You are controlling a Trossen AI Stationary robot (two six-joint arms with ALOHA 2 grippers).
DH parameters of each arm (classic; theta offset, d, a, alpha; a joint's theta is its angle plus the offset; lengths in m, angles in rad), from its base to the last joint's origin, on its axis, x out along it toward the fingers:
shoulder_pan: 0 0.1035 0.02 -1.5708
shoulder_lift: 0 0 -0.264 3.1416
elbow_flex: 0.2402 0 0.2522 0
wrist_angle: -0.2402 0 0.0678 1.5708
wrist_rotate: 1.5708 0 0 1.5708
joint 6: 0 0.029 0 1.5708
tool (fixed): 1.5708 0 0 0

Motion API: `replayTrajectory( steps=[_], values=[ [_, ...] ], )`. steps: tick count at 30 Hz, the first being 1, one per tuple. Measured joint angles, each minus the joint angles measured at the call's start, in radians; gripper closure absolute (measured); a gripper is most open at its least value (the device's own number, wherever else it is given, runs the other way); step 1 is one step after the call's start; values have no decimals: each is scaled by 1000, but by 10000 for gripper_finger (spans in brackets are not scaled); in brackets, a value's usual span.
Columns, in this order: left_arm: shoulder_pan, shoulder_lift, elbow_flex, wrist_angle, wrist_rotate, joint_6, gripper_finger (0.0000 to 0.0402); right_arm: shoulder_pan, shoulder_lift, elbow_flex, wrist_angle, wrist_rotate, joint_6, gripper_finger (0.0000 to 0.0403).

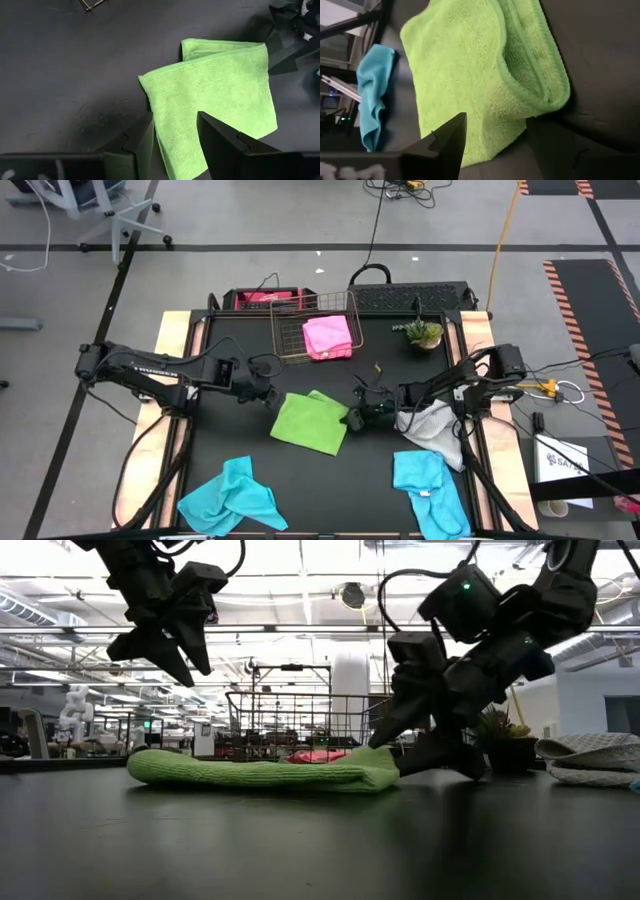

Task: Fold microfiber towels
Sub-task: Fold the green microfiber cloth in quarters

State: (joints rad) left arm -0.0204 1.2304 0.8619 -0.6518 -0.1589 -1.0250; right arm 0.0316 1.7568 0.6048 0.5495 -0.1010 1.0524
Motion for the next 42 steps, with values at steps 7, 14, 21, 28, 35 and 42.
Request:
replayTrajectory(
  steps=[7, 14, 21, 28, 35, 42],
  values=[
    [0, 0, 0, 3, 0, -10, 247, -24, -3, 26, -16, -7, -22, 298],
    [0, 0, 0, 6, -20, -13, 247, -26, 0, 25, 32, 27, -80, 393],
    [0, 0, 0, 7, -21, -9, 247, -26, -138, 23, 6, 25, -113, 400],
    [0, 0, 0, 6, -24, -1, 247, -26, -437, 24, -225, 98, -187, 402],
    [0, 0, 0, 6, -25, 1, 247, -43, -729, 24, -463, 133, -211, 402],
    [0, 0, 0, 5, -25, 1, 247, -52, -880, 96, -731, 125, -202, 402]
  ],
)
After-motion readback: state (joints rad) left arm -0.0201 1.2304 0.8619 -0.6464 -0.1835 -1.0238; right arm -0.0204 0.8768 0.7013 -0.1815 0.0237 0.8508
